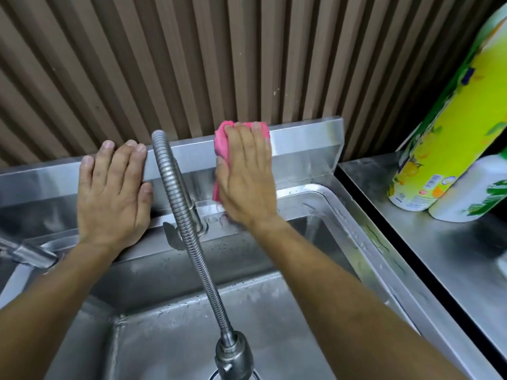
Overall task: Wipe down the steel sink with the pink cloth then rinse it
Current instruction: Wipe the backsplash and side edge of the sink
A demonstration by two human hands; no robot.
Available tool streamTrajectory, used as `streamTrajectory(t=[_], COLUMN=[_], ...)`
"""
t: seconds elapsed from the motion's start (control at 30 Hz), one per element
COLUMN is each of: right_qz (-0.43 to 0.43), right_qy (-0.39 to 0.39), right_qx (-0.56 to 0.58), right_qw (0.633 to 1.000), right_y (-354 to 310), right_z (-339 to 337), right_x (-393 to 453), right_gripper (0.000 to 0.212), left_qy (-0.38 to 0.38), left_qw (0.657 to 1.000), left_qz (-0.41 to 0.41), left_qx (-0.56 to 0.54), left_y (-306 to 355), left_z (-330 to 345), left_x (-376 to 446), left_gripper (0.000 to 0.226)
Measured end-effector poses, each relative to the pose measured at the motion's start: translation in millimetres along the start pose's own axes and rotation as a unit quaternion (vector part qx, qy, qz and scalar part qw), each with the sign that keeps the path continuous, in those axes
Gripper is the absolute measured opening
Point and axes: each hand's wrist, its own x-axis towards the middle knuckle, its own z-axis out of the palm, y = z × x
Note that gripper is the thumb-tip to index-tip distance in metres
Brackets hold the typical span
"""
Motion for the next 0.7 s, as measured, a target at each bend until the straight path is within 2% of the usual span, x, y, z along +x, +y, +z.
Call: streamTrajectory(t=[0.07, 0.2, 0.3, 0.37, 0.43, 0.5, 0.57, 0.63, 0.7], right_qz=[0.025, 0.206, 0.271, 0.278, 0.207, 0.093, -0.023, -0.175, -0.342], right_qy=[0.017, 0.106, 0.154, 0.192, 0.182, 0.110, 0.023, -0.046, -0.103], right_qx=[-0.036, -0.060, -0.014, 0.000, 0.028, 0.043, 0.011, -0.065, -0.125], right_qw=[0.999, 0.971, 0.950, 0.941, 0.961, 0.989, 0.999, 0.981, 0.925], right_y=[34, 87, 80, 60, 30, 5, 0, 20, 51], right_z=[-19, -49, -44, -34, -18, -3, 2, -6, -20], right_x=[9, 27, 35, 35, 27, 14, 4, 3, 11], right_gripper=[0.046, 0.042, 0.042, 0.036, 0.034, 0.038, 0.049, 0.054, 0.055], left_qy=[-0.009, -0.022, -0.037, -0.038, -0.039, -0.044, -0.043, -0.043, -0.045], left_qw=[1.000, 1.000, 0.999, 0.999, 0.999, 0.999, 0.999, 0.999, 0.999], left_qz=[-0.004, -0.011, -0.011, -0.016, -0.015, -0.011, -0.004, 0.002, 0.002], left_qx=[-0.009, -0.011, -0.014, -0.019, -0.016, -0.017, -0.013, -0.012, -0.008], left_y=[0, 1, 2, 3, 3, 2, 1, -1, -1], left_z=[-1, -3, -4, -5, -6, -7, -7, -7, -8], left_x=[1, 2, 3, 4, 3, 3, 2, 2, 2], left_gripper=[0.064, 0.065, 0.067, 0.067, 0.066, 0.066, 0.066, 0.064, 0.062])
